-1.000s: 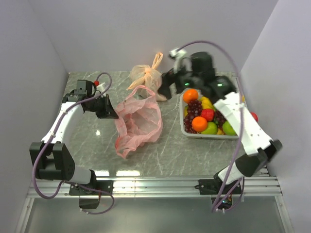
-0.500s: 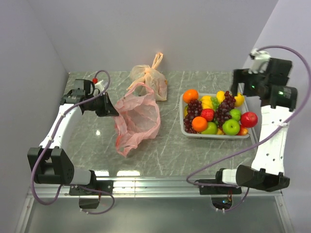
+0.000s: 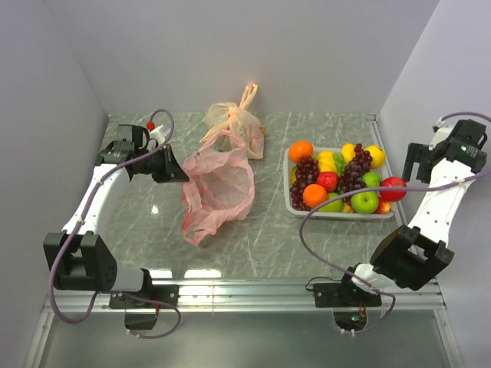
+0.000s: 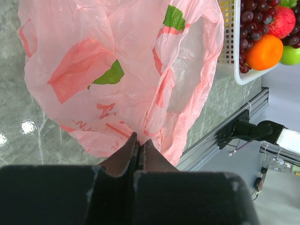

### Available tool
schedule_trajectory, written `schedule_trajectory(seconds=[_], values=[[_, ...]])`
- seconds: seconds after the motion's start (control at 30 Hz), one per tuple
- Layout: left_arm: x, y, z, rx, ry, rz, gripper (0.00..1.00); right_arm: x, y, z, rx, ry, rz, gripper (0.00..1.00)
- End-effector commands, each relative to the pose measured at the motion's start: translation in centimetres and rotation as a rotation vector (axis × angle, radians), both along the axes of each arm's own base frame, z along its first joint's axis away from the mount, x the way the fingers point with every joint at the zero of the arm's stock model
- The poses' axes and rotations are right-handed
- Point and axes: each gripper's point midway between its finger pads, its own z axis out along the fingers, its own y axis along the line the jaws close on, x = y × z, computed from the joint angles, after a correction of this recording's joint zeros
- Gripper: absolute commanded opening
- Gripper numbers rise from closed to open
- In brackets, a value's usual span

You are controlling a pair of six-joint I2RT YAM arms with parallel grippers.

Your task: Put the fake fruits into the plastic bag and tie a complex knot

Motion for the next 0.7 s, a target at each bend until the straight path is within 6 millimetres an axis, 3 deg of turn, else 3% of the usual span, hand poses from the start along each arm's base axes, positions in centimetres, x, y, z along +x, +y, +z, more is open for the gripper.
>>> schedule_trajectory(seconds=[0.0,0.17,0.33,0.67], values=[[0.1,-0.5,1.0,-0.035,-0.035,-0.015,0.00,0.6,-1.5,-1.0,-0.025,-0.019,0.008,0.97],[0.1,-0.4,1.1,-0.026,-0.041,-0.012,0.00,2.3,-1.5,-2.0,0.014,-0.050,0.032,0.97],[-0.1,-0.2,1.0,-0.013,-0.041,-0.011,0.00,3.7,0.2,-1.9,0.133,-0.078,0.091,1.00],[0.3,-0.2,0.7,-0.011,-0.033,-0.011,0.00,4.0,1.4,-4.0,0.240,-0.030,0.105,1.00]])
